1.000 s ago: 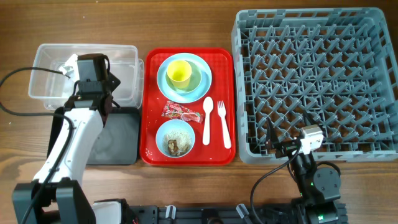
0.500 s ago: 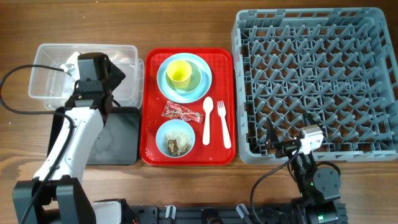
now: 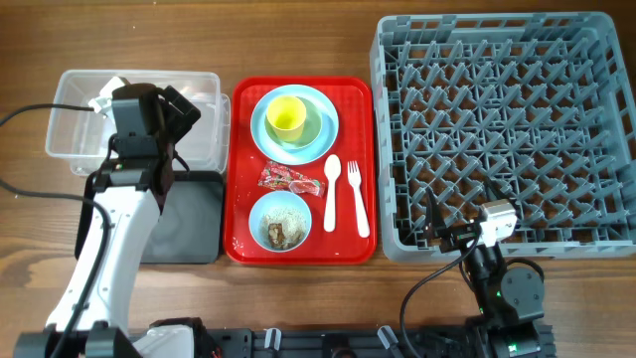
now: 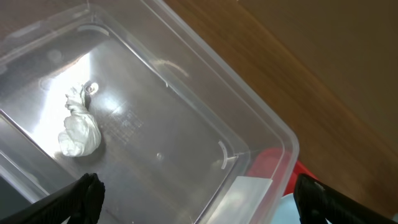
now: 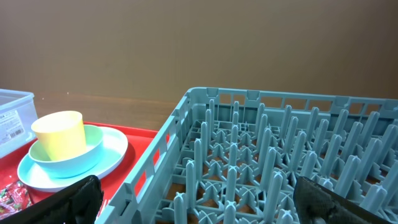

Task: Sort waste into correct bins and load items into the dishwasher rack
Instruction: 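Open the left gripper to drop the tissue into the bin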

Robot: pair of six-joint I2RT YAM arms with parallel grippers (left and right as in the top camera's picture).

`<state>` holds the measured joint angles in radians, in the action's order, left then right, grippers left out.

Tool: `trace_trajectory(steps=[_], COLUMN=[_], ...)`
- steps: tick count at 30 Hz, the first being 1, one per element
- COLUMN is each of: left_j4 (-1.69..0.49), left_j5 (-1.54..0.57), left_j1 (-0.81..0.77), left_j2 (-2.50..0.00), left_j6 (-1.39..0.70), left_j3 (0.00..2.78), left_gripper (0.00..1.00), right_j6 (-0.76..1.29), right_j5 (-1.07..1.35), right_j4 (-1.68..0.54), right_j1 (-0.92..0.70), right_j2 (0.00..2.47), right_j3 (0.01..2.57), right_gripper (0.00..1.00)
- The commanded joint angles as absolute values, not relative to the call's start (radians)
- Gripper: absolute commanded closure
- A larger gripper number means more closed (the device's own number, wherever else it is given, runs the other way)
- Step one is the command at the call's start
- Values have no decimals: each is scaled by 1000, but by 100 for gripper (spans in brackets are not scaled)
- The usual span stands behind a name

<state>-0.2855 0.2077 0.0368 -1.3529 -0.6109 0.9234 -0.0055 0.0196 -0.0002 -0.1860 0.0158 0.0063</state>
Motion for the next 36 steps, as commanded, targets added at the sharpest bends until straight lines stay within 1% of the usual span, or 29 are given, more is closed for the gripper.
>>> trace_trajectory(steps=[1, 36], left_j4=[-296, -360], left_j5=[198, 198], left_j1=[44, 44], left_j2=[-1315, -1312], left_j6=[-606, -606], left_j3=[924, 924], left_gripper=[2, 1], right_j6=[-11, -11], right_j5=[24, 24], right_j4=[4, 4], right_j1=[-182, -182], right_j2=[14, 14], right_j3=[5, 5], right_gripper=[0, 0])
